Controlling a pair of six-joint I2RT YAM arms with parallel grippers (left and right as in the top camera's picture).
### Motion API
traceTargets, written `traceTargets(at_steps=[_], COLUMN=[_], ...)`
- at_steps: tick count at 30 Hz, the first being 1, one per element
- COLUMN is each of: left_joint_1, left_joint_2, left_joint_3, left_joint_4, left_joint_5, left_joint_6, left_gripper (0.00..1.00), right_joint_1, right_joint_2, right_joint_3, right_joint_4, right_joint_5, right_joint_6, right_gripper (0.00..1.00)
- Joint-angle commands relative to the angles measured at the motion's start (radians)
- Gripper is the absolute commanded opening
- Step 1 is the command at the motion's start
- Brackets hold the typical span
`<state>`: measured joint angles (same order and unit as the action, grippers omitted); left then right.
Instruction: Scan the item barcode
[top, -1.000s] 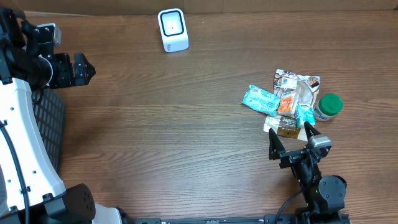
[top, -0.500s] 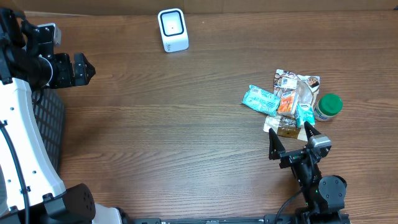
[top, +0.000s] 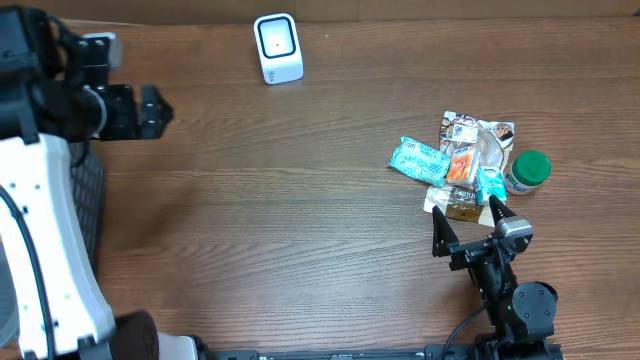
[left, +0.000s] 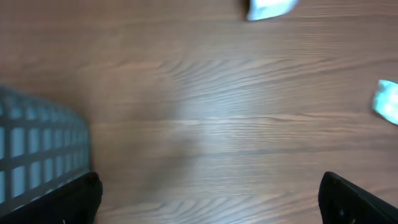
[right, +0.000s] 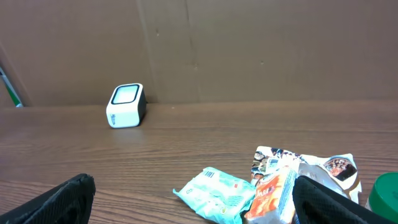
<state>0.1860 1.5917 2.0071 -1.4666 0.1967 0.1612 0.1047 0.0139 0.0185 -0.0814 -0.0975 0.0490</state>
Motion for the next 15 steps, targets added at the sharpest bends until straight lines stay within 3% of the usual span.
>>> traceTargets(at_steps=[1, 5, 9, 12, 15], left_joint_1=[-0.092, -0.183, -0.190, -0.190, -0.190], left_joint_2=[-0.109, -0.189, -0.290, -0.413, -0.562], left_joint_3=[0.008, -0.008, -0.088, -0.263, -0.509], left_joint_4=[0.001, -0.009, 0.055, 0.226, 0.495], left_joint_5=[0.003, 0.002, 0.014, 0.013, 0.014], left_joint_6=[0.018, 0.018, 0.017, 0.018, 0.018], left_gripper=[1.00, 1.00, 1.00, 0.99, 1.00], right_joint_1=[-0.004, -0.004, -0.004, -0.004, -0.004], right_joint_2=[-0.011, -0.011, -0.011, -0.011, -0.011], right_joint_3=[-0.011, -0.011, -0.011, -0.011, -0.011], right_joint_4=[0.005, 0.005, 0.005, 0.005, 0.005], right_joint_5=[-0.001, -0.001, -0.001, -0.001, -0.001], right_joint_6=[0.002, 0.002, 0.002, 0.002, 0.002], right_gripper=[1.00, 1.00, 1.00, 1.00, 1.00])
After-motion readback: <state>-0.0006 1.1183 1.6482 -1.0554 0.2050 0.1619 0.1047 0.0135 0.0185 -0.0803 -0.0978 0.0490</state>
